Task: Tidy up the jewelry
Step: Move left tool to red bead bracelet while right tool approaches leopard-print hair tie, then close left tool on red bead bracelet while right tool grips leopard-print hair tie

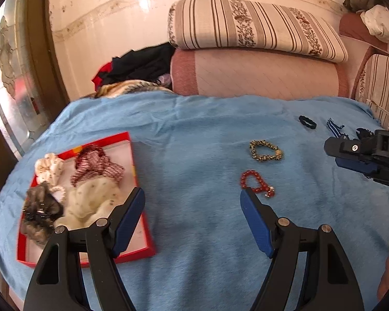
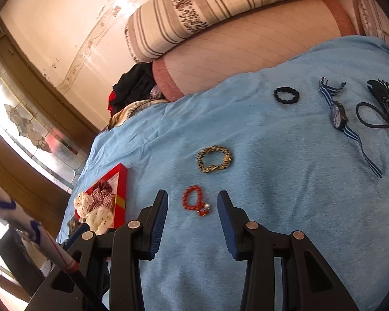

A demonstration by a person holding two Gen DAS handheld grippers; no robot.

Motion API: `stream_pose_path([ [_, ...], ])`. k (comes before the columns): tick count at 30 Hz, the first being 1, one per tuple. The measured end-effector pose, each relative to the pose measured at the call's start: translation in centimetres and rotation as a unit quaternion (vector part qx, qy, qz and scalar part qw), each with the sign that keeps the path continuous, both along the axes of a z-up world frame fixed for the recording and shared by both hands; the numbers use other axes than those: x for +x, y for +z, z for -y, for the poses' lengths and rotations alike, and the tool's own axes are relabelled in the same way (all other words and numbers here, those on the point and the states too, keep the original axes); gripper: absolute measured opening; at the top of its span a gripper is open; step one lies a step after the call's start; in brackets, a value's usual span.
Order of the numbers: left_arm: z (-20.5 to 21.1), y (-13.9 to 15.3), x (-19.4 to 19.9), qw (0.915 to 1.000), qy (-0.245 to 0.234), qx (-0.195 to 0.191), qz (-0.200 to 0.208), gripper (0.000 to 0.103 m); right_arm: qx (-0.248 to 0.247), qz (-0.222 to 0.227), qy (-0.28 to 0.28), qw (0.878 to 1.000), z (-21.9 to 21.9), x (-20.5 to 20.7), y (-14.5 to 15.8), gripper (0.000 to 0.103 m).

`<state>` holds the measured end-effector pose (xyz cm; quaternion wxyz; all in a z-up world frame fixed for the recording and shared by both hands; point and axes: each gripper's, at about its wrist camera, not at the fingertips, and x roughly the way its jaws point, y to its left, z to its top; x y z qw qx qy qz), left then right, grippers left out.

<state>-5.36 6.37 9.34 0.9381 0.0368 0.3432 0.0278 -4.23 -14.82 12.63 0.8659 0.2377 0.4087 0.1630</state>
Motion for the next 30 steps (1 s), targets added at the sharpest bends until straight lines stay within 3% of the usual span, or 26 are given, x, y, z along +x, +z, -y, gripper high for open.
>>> stream_pose_path([
  [6, -0.3, -2.0, 3.4, 0.9946, -0.038, -0.068, -0.068, 0.075, 0.009, -0.011, -0.026, 1.0, 1.9, 1.0, -0.5, 0.043],
  [12, 0.6, -3.2, 5.8, 0.9884, -0.076, -0.101, -0.084, 0.073, 0.009, -0.021, -0.035, 0.999, 2.4, 1.6, -1.1, 0.043],
  [14, 1.0, -3.8, 6.9, 0.9851, -0.089, -0.11, -0.097, 0.067, 0.009, -0.022, -0.043, 0.999, 2.8, 1.8, -1.2, 0.043],
  [18, 1.6, -5.9, 9.1, 0.9808, -0.102, -0.107, -0.127, 0.043, 0.016, -0.029, -0.058, 0.998, 3.9, 2.0, -1.6, 0.043],
  [22, 2.1, -7.4, 10.5, 0.9769, -0.111, -0.115, -0.142, 0.041, 0.018, -0.032, -0.061, 0.997, 4.0, 2.1, -1.7, 0.043],
  [25, 3.0, -7.7, 11.3, 0.9799, -0.115, -0.089, -0.137, 0.04, 0.016, -0.033, -0.059, 0.998, 3.8, 2.2, -1.9, 0.043],
  [27, 3.6, -8.1, 11.6, 0.9844, -0.109, -0.051, -0.129, 0.025, 0.013, -0.033, -0.059, 0.998, 3.7, 2.2, -2.0, 0.043],
  [29, 3.7, -8.2, 11.7, 0.986, -0.106, -0.035, -0.124, 0.02, 0.009, -0.036, -0.058, 0.998, 3.5, 2.4, -2.3, 0.043],
  [30, 3.9, -8.1, 11.6, 0.9864, -0.107, -0.025, -0.122, 0.007, 0.007, -0.038, -0.058, 0.998, 3.5, 2.5, -2.5, 0.043],
])
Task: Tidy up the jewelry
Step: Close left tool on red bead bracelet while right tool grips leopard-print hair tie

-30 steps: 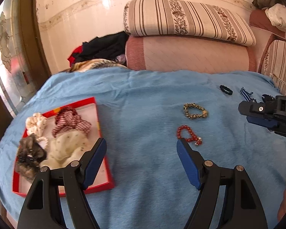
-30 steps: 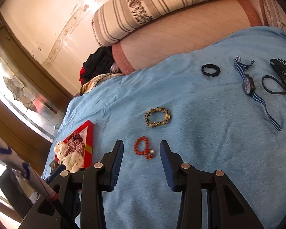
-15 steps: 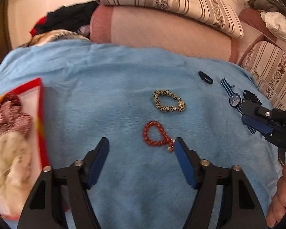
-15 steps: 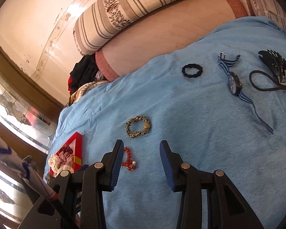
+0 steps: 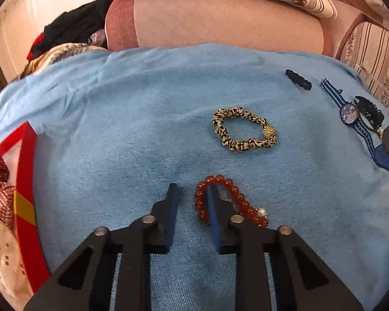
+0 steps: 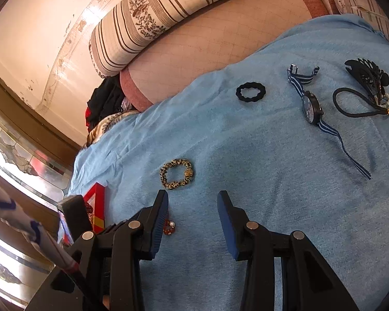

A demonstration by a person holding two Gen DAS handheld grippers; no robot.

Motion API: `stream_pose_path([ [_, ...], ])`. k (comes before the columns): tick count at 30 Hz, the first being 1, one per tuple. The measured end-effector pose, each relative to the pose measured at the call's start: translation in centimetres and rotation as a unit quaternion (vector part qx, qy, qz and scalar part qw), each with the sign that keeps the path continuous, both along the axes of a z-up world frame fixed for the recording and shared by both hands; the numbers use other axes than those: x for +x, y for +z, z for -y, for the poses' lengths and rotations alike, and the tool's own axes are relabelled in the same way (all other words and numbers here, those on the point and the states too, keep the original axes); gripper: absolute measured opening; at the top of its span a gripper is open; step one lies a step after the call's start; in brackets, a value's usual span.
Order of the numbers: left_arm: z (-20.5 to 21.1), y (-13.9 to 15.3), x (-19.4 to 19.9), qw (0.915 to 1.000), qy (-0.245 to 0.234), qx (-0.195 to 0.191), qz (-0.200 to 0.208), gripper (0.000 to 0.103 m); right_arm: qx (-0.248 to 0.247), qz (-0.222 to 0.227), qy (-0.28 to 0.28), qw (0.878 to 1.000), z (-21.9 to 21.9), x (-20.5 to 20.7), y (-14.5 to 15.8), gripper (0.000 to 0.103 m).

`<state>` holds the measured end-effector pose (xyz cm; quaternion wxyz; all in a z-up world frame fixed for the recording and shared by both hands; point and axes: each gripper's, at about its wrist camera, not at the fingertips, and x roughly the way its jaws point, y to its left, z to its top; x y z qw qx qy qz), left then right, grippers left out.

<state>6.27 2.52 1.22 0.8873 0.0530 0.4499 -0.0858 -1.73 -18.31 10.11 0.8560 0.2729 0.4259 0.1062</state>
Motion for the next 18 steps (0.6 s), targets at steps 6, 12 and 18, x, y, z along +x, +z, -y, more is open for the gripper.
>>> stream_pose_path([
  [6, -1.5, 0.9, -1.1, 0.9996, 0.0, -0.026, -0.002, 0.007, -0.004, -0.007, -0.005, 1.0, 0.0, 0.1, -0.6, 0.043],
  [12, -3.3, 2.4, -1.5, 0.998, 0.009, -0.063, 0.004, 0.007, -0.013, -0.005, -0.001, 1.0, -0.7, 0.4, -0.7, 0.043],
  [18, -4.1, 3.8, -2.0, 0.9966, 0.006, -0.081, 0.014, 0.007, -0.025, -0.01, 0.023, 0.999, -2.7, 2.3, -0.9, 0.039],
])
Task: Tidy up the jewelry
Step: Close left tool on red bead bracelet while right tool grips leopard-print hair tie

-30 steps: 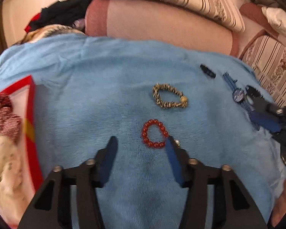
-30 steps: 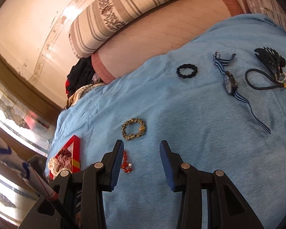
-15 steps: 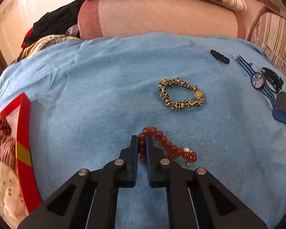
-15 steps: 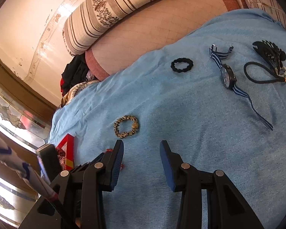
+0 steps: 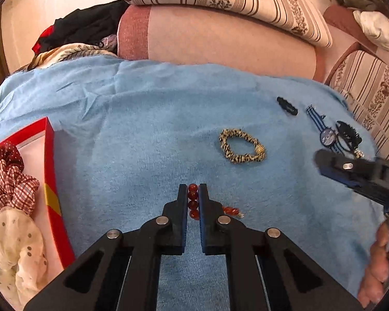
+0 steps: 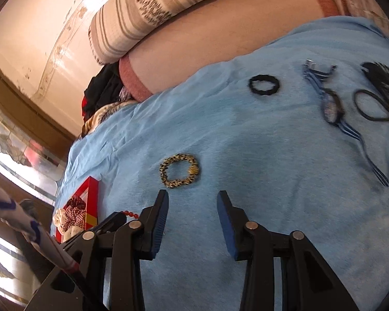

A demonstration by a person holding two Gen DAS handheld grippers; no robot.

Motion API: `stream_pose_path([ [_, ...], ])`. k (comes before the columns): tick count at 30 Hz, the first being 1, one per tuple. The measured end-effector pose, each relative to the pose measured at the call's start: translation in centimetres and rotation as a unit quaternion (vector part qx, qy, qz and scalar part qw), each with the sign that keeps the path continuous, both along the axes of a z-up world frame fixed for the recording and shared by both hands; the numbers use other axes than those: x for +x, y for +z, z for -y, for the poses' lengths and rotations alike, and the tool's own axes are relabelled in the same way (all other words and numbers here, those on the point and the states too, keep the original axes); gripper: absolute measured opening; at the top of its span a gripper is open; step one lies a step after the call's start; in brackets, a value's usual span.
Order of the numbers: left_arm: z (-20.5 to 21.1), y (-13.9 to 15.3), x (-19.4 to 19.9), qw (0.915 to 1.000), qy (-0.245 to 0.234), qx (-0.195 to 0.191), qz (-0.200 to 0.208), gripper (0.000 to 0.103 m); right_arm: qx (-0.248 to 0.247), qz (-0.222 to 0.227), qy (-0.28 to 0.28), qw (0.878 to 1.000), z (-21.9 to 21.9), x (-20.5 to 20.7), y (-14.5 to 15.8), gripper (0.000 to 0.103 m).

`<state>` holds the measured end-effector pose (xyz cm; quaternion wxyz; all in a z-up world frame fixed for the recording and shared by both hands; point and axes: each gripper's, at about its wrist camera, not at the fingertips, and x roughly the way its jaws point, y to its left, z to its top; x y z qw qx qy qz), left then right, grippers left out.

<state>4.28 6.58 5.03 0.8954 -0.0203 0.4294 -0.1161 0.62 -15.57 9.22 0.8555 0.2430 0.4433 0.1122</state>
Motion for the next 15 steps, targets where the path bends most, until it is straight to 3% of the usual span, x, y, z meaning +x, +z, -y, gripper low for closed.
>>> stream_pose_path([
  [8, -0.8, 0.4, 0.5, 0.9999, 0.006, -0.011, 0.001, 0.007, -0.055, -0.019, 0.024, 0.998, -3.0, 4.6, -1.4, 0.028],
  [15, -0.9, -0.2, 0.9, 0.9999, 0.009, -0.01, -0.007, 0.007, -0.142, -0.058, 0.045, 0.987, -5.8, 8.5, -4.0, 0.024],
])
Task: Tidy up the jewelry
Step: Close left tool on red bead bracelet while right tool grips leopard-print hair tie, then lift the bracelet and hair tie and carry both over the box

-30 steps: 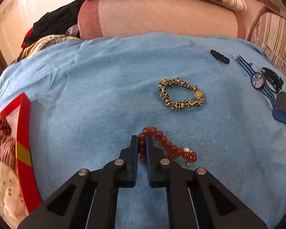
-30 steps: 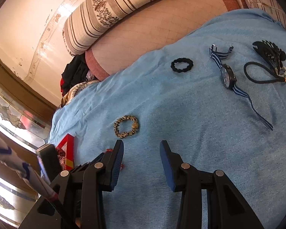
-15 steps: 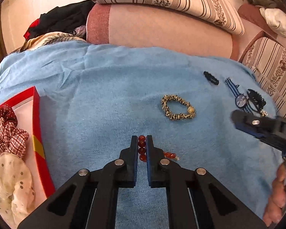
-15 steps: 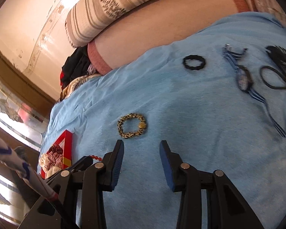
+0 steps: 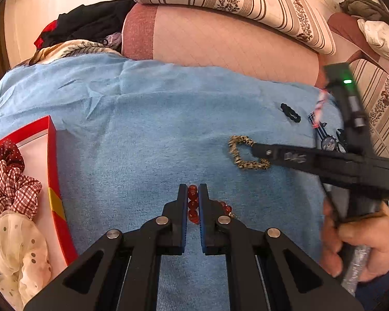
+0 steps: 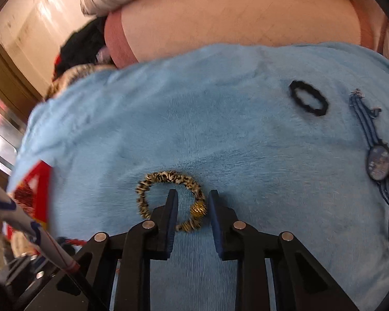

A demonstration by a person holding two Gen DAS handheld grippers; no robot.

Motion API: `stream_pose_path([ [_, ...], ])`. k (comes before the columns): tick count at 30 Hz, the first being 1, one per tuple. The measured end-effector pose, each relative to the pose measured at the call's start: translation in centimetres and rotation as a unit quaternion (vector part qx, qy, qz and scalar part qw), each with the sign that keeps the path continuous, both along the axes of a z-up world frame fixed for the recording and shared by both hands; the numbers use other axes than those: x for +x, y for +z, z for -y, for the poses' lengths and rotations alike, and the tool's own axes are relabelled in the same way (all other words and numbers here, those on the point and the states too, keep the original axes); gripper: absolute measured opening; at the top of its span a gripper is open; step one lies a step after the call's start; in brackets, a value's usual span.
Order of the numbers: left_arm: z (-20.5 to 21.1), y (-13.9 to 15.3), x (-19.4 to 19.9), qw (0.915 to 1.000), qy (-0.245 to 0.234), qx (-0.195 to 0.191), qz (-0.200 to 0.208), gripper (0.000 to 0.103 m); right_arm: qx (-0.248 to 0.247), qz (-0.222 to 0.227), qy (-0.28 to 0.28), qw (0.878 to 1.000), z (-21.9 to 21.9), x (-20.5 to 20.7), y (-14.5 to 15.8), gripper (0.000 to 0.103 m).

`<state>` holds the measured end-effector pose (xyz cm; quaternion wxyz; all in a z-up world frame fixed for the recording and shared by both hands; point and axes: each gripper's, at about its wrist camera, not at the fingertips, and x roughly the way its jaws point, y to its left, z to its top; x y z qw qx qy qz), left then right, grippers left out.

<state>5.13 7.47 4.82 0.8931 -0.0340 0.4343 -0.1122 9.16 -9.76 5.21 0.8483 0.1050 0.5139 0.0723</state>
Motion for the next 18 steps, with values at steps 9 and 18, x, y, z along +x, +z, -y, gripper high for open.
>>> stream_pose_path([
  [9, 0.2, -0.3, 0.1, 1.0, -0.001, 0.005, -0.001, 0.007, -0.019, 0.03, 0.001, 0.999, 0.3, -2.3, 0.9, 0.013],
  [18, 0.5, 0.4, -0.6, 0.9997, -0.019, -0.012, 0.014, 0.007, 0.024, 0.064, -0.034, 0.997, 4.6, -8.8, 4.6, 0.013],
])
